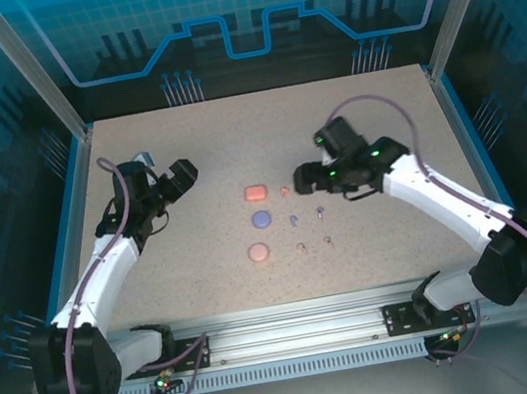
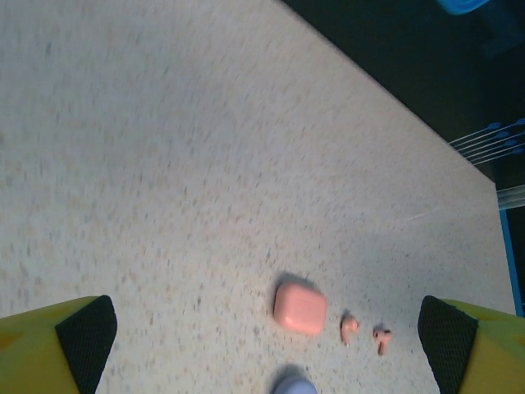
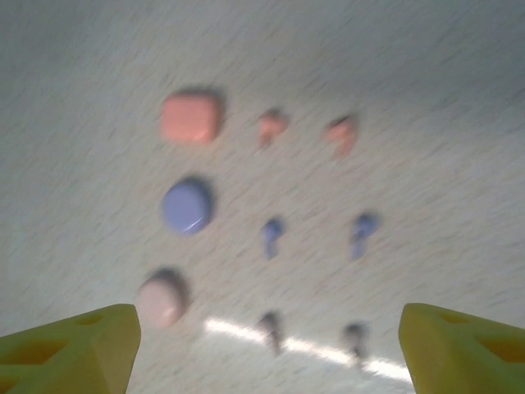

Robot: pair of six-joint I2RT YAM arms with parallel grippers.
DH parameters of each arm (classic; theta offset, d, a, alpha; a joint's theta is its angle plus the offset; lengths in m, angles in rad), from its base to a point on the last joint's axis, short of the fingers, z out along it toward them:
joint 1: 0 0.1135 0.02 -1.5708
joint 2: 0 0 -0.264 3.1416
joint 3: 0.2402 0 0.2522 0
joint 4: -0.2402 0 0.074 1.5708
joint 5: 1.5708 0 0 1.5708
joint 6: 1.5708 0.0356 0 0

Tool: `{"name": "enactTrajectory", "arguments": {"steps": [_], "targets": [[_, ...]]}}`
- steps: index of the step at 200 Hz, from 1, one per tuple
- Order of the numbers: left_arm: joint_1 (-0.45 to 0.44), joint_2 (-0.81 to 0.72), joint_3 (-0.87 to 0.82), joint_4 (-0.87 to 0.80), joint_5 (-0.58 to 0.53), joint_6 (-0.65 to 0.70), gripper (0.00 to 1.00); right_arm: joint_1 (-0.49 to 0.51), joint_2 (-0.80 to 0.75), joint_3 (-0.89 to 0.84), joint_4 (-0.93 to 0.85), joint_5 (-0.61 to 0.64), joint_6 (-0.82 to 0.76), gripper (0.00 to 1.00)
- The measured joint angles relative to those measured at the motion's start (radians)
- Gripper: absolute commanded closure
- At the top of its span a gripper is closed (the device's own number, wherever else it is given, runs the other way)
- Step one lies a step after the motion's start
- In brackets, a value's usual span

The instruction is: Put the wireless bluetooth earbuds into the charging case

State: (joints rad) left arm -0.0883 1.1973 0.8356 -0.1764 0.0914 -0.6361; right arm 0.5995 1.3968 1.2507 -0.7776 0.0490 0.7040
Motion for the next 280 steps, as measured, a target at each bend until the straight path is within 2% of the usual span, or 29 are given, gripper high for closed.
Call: {"name": "enactTrajectory", "arguments": {"steps": [23, 47, 87, 117, 188, 280], "targets": [[-0.001, 0.050, 0.023, -0.068, 0.003, -0.067, 0.01, 0.153, 0.104, 0.061, -0.042, 0.021, 0.215, 0.17], [-0.001, 0.095, 0.075, -0.121, -0.019, -0.100, 0.01, 0.254, 0.259, 0.135, -0.080, 0.029, 0.427, 0.17], [0.000, 0.146, 0.129, -0.151, -0.061, -0.130, 0.01, 0.333, 0.503, 0.275, -0.133, 0.003, 0.687, 0.16], [0.011, 0.169, 0.151, -0.169, -0.076, -0.129, 0.01, 0.361, 0.608, 0.351, -0.162, -0.013, 0.809, 0.17], [0.041, 0.169, 0.151, -0.175, -0.095, -0.129, 0.01, 0.378, 0.730, 0.477, -0.217, -0.036, 0.932, 0.18], [0.041, 0.143, 0.149, -0.174, -0.095, -0.124, 0.01, 0.378, 0.808, 0.495, -0.236, -0.055, 0.975, 0.20]]}}
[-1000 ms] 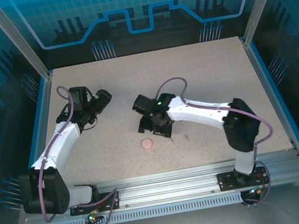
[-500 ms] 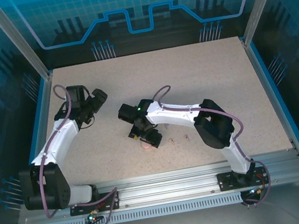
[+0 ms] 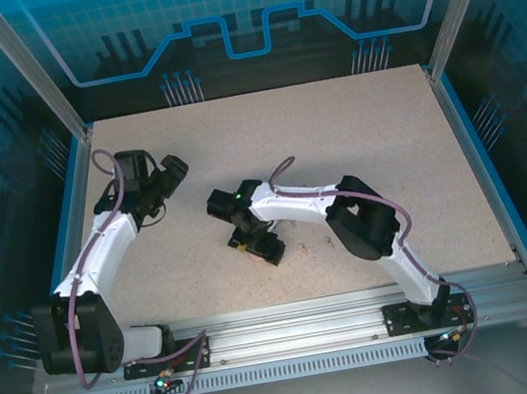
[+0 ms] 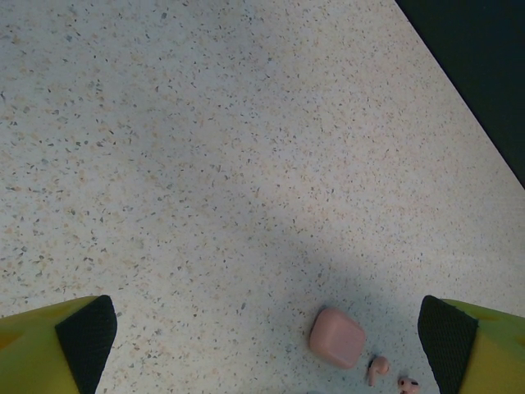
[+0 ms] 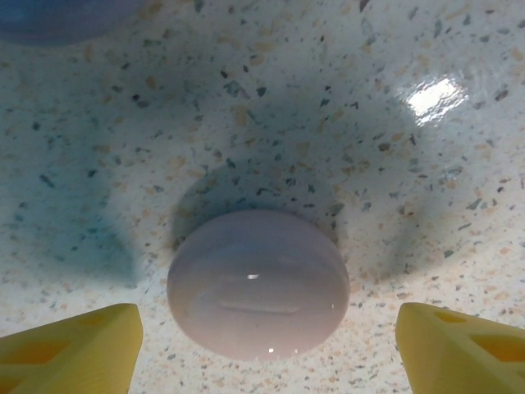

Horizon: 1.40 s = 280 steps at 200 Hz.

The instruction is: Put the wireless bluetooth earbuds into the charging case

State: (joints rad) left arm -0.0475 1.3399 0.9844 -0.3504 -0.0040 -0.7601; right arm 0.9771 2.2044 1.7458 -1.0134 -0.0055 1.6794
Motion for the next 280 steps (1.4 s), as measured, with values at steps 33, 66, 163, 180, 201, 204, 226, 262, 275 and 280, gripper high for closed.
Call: {"name": "enactTrajectory", "arguments": {"steps": [33, 66, 163, 180, 201, 204, 226, 262, 275, 280], "targets": [[0.000, -0.007, -0.005, 0.003, 0.000, 0.003, 0.01, -0.001, 0.009, 0.000, 0.000, 0.000, 0.005, 0.21], [0.000, -0.008, -0.019, 0.010, 0.000, 0.003, 0.01, -0.003, 0.011, 0.000, 0.001, 0.000, 0.005, 0.22], [0.000, -0.008, -0.026, 0.019, 0.000, 0.003, 0.01, -0.012, 0.014, -0.026, 0.043, -0.002, 0.003, 0.33], [0.000, -0.008, -0.026, 0.018, 0.000, 0.003, 0.01, -0.014, 0.014, -0.031, 0.050, -0.003, 0.003, 0.36], [0.000, -0.008, -0.026, 0.018, 0.000, 0.003, 0.01, -0.014, 0.006, -0.042, 0.061, -0.006, 0.000, 0.40], [0.000, -0.008, -0.026, 0.018, 0.000, 0.003, 0.01, -0.014, 0.005, -0.045, 0.064, -0.006, -0.002, 0.40], [0.000, -0.008, -0.026, 0.018, 0.001, 0.003, 0.01, -0.014, -0.002, -0.057, 0.072, -0.006, -0.013, 0.44], [0.000, -0.037, -0.048, 0.019, 0.026, 0.011, 0.01, -0.013, -0.010, -0.066, 0.076, -0.002, -0.051, 0.50], [0.000, -0.061, -0.065, 0.022, 0.053, 0.019, 0.01, -0.010, -0.013, -0.069, 0.077, 0.000, -0.077, 0.51], [0.001, -0.072, -0.072, 0.026, 0.065, 0.023, 0.01, -0.008, -0.014, -0.070, 0.077, 0.002, -0.092, 0.51]]}}
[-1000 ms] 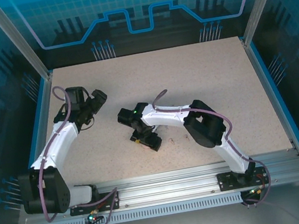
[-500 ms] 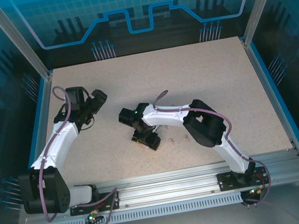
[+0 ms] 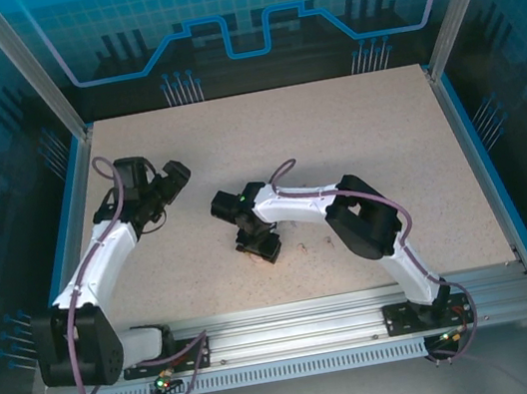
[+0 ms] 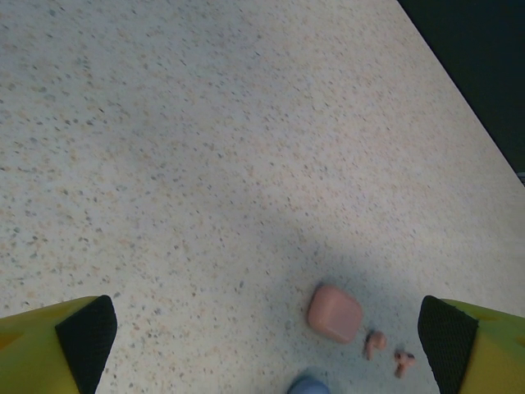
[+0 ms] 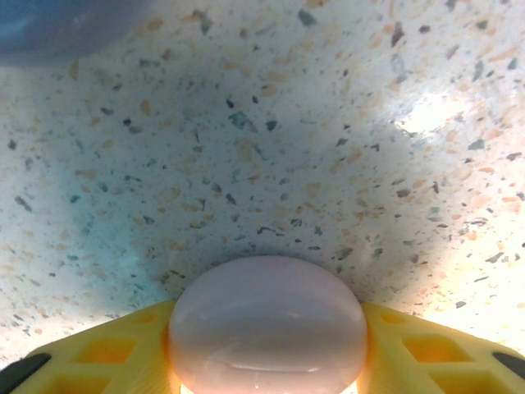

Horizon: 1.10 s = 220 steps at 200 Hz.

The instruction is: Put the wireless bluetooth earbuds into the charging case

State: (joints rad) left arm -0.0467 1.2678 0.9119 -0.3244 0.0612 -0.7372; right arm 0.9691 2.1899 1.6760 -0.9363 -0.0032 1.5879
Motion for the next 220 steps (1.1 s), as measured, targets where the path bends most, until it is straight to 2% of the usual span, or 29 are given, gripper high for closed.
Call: {"name": "enactTrajectory", "arguments": {"steps": [70, 105, 142, 171, 195, 220], "targets": [[0.009, -0.262, -0.229, 0.077, 0.109, -0.061, 0.01, 0.007, -0.092, -0.082, 0.051, 0.056, -0.103, 0.52], [0.011, -0.366, -0.385, 0.169, 0.165, -0.100, 0.01, -0.061, -0.150, -0.069, 0.079, 0.043, -0.139, 0.52], [0.011, -0.371, -0.507, 0.315, 0.239, -0.134, 0.01, -0.186, -0.116, 0.081, 0.087, 0.013, -0.180, 0.52], [-0.002, -0.342, -0.584, 0.458, 0.285, -0.155, 0.01, -0.243, -0.035, 0.232, 0.098, -0.037, -0.198, 0.52], [-0.065, -0.272, -0.603, 0.578, 0.298, -0.150, 0.01, -0.255, 0.041, 0.312, 0.103, -0.084, -0.201, 0.52], [-0.161, -0.207, -0.613, 0.698, 0.264, -0.135, 0.03, -0.255, 0.092, 0.343, 0.100, -0.122, -0.193, 0.52]]}}
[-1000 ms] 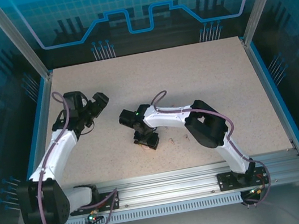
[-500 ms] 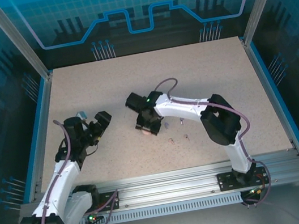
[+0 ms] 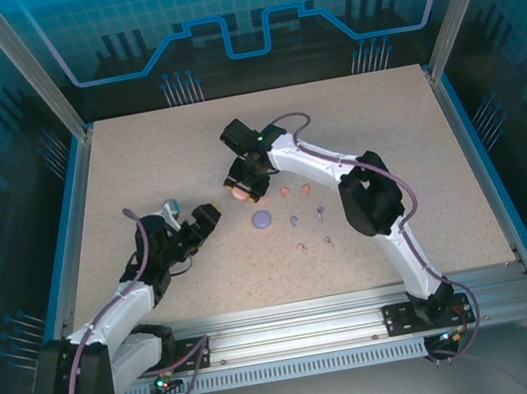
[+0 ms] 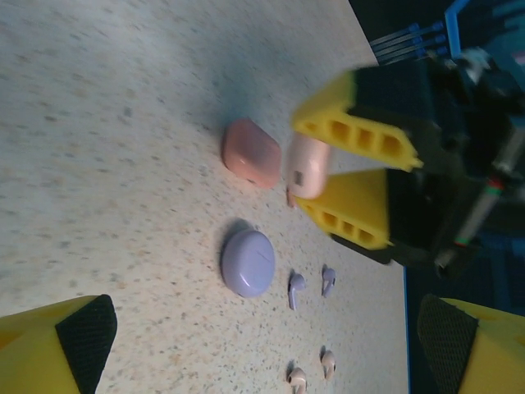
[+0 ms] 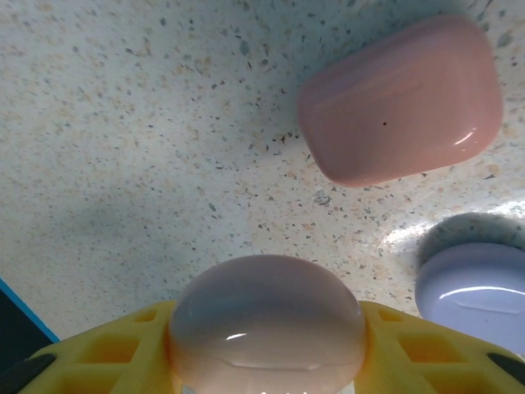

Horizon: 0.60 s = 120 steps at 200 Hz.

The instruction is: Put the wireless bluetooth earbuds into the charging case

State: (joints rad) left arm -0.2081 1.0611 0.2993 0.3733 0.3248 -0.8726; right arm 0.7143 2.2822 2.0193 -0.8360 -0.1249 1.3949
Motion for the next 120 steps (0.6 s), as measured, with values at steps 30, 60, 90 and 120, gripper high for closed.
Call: {"name": "enactTrajectory", "arguments": {"steps": [30, 60, 90, 120], "targets": [[-0.058, 0.089, -0.001, 0.121, -0.067, 0.021, 0.14, 0.001, 0.024, 0.028, -0.008, -0.023, 0.018, 0.51], [-0.067, 0.195, 0.000, 0.210, -0.105, 0.038, 0.23, 0.010, 0.024, 0.063, -0.008, -0.037, 0.037, 0.51], [-0.076, 0.272, 0.004, 0.265, -0.127, 0.041, 0.25, 0.030, 0.029, 0.079, -0.010, -0.043, 0.053, 0.51], [-0.077, 0.308, 0.018, 0.303, -0.148, 0.041, 0.30, 0.044, 0.044, 0.086, -0.012, -0.045, 0.061, 0.51]]}}
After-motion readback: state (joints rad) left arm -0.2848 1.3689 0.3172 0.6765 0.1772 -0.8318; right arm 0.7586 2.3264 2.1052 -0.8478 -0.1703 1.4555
